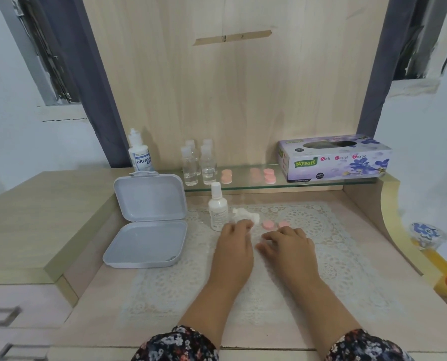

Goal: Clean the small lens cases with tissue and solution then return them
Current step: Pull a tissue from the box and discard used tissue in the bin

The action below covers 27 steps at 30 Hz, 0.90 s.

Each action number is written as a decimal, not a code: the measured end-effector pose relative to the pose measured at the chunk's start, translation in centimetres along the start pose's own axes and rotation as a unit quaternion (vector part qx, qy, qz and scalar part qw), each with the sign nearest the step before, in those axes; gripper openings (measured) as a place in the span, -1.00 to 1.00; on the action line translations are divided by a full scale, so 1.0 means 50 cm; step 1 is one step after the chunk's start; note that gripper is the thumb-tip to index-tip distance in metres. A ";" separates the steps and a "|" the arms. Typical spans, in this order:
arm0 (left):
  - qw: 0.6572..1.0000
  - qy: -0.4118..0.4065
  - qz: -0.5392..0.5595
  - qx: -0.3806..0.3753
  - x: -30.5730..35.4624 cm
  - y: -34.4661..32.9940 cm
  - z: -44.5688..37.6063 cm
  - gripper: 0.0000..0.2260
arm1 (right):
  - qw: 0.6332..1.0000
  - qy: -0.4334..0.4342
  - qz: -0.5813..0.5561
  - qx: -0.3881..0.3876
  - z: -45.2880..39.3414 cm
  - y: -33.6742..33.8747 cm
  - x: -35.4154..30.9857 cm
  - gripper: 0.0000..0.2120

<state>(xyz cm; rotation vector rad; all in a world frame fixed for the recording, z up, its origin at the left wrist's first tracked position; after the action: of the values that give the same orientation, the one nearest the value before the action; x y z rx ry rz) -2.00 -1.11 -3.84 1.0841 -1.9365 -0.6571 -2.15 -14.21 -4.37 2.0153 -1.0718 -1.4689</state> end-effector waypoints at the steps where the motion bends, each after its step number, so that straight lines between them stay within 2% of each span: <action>1: 0.999 -0.033 -0.034 -0.019 0.005 -0.005 0.002 -0.72 | 1.000 0.001 -0.005 0.009 0.001 0.000 -0.001 -0.71; 6: 0.985 -0.106 -0.120 -0.067 0.014 -0.013 0.007 -0.65 | 1.000 0.004 0.004 0.003 0.001 0.007 -0.003 -0.77; 11: 0.971 -0.152 -0.174 -0.053 0.015 -0.016 0.012 -0.71 | 1.000 -0.003 0.011 0.008 0.001 0.008 -0.010 -0.79; 14: 0.972 -0.162 -0.162 -0.054 0.016 -0.020 0.010 -0.72 | 1.000 -0.005 0.018 0.002 0.001 0.009 -0.007 -0.80; 18: 0.978 -0.129 -0.155 -0.059 0.026 -0.013 0.000 -0.75 | 1.000 -0.006 0.011 0.003 0.001 0.010 -0.011 -0.79; 22: 0.983 -0.078 -0.119 -0.114 0.029 -0.012 -0.022 -0.71 | 1.000 -0.008 0.005 0.015 0.000 0.005 -0.010 -0.79; 25: 0.993 0.013 0.030 -0.115 0.030 -0.014 -0.027 -0.80 | 1.000 -0.008 0.000 0.015 0.002 0.003 -0.007 -0.77; 27: 0.984 0.106 0.141 -0.030 0.028 -0.008 -0.029 -0.84 | 1.000 -0.002 0.012 0.000 0.001 0.003 -0.006 -0.76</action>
<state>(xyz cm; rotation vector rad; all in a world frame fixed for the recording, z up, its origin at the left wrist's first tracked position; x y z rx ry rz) -1.03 -2.60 -2.81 0.7871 -1.8264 -0.4225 -2.31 -14.05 -4.09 1.9928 -1.0931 -1.4624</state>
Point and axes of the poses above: each hand's wrist, its own z-axis away from the middle knuckle, its own y-axis out of the back of the hand, x = y × z, the point moved 1 cm from there along -z, towards the middle knuckle, and after that the axes turned 15 degrees about -z, right-handed, at the moved point
